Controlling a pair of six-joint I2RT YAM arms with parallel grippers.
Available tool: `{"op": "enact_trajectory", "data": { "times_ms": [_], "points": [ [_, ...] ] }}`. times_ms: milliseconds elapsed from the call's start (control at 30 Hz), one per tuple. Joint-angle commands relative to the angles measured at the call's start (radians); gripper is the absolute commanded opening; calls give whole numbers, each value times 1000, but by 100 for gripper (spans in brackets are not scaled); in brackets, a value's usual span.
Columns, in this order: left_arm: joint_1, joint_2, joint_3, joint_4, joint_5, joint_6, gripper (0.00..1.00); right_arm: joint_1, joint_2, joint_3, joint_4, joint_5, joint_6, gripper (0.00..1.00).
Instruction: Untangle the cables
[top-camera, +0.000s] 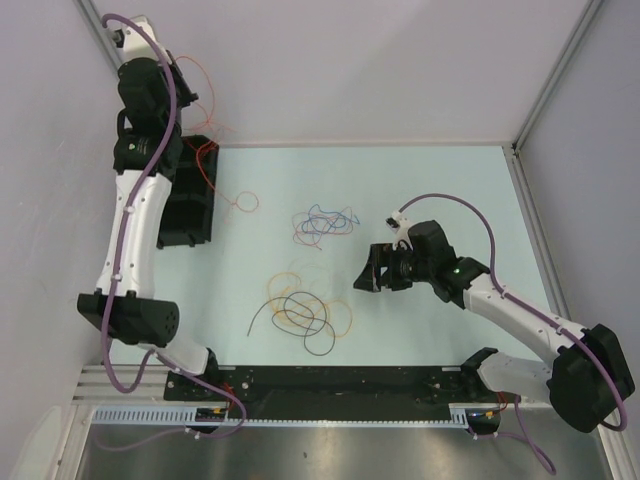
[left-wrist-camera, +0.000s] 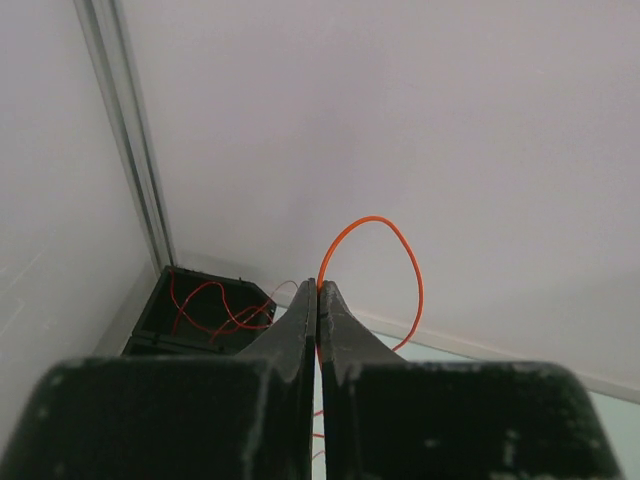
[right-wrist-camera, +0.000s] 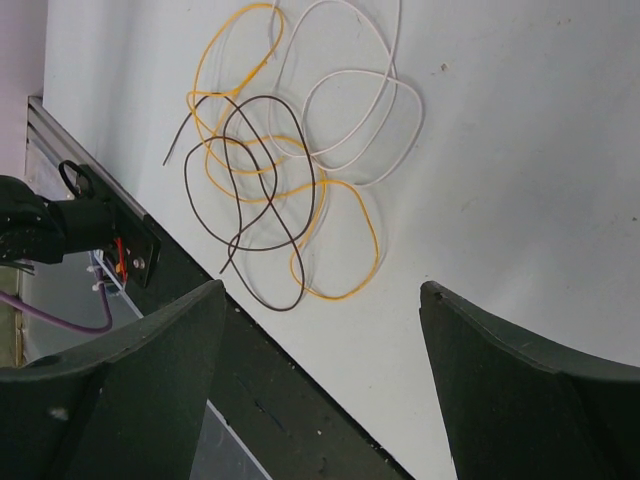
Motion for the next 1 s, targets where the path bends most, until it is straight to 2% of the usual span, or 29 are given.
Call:
{"op": "enact_trajectory", "data": {
  "times_ms": [0,167,333,567,767,967],
  "points": [
    [30,88,150,47,-53,12,0,-1,-3,-1,55,-28,-1,83],
    [64,207,342,0,-114,12,0,-2,9,-4,56,-34,-9,83],
    [110,276,415,15,-143,23,0,-7,27,-7,62,-42,-12,83],
    [157,256,347,39,-183,24,0,-10,56,-10,79,-53,-12,83],
    [214,263,350,33,-188,-14,0,-10,83,-12,99,-66,-3,83],
    [274,296,396,29,-117,-83,0,-4,101,-12,118,-69,17,83]
  ]
}}
